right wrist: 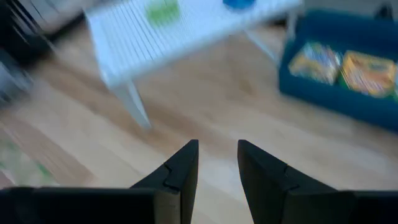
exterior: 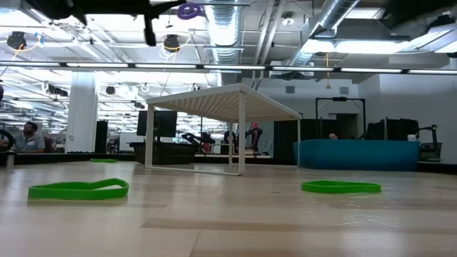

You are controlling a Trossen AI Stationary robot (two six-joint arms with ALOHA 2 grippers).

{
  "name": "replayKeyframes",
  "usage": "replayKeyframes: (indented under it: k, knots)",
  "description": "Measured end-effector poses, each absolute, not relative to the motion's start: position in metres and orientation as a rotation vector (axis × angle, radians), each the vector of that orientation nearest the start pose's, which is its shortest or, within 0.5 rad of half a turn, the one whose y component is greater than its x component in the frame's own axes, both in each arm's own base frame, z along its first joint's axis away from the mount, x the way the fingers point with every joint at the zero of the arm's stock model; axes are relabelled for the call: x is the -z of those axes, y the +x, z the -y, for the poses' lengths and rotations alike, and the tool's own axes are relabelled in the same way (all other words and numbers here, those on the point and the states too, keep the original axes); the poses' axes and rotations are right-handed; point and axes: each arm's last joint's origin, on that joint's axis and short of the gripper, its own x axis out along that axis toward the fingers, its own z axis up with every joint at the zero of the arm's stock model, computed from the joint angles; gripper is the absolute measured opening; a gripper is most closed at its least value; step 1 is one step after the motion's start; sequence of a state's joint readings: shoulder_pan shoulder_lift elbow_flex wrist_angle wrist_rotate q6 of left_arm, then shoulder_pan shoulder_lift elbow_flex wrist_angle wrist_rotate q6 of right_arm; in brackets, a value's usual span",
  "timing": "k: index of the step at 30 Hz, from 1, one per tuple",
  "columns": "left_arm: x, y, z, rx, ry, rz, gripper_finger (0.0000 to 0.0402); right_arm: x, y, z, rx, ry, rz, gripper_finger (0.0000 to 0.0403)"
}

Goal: Pick & Place Office Desk Supplies
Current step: Put the purple spring keychain into the yellow bin

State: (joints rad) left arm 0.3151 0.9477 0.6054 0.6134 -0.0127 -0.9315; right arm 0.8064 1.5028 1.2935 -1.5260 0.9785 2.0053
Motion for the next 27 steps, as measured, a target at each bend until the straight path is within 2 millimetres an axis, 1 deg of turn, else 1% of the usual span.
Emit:
replayKeyframes:
  k: [3,5,11,15,21,27]
  knots:
    - [-0.328,0.214,-0.061,-0.123,-0.792,0.362,0.0,-0.316,0.194,-0.151,0.902,0.477,-0.332,0.0109]
    - [-0.334,0.225,-0.057,-0.081,-0.726,0.337,0.0,-0.335,0.202,-0.147,0.886,0.45,-0.29,0.0109]
    - [-0.349,0.263,-0.042,-0.003,-0.571,0.288,0.0,-0.391,0.218,-0.134,0.847,0.376,-0.226,0.0109]
    - [-0.357,0.287,-0.032,0.03,-0.476,0.275,0.0,-0.423,0.223,-0.126,0.821,0.402,-0.191,0.0109]
    - [-0.366,0.317,-0.017,0.071,-0.382,0.269,0.0,-0.463,0.228,-0.117,0.761,0.499,-0.121,0.0109]
    - [-0.369,0.334,-0.008,0.089,-0.308,0.272,0.0,-0.488,0.238,-0.11,0.65,0.611,-0.099,0.0109]
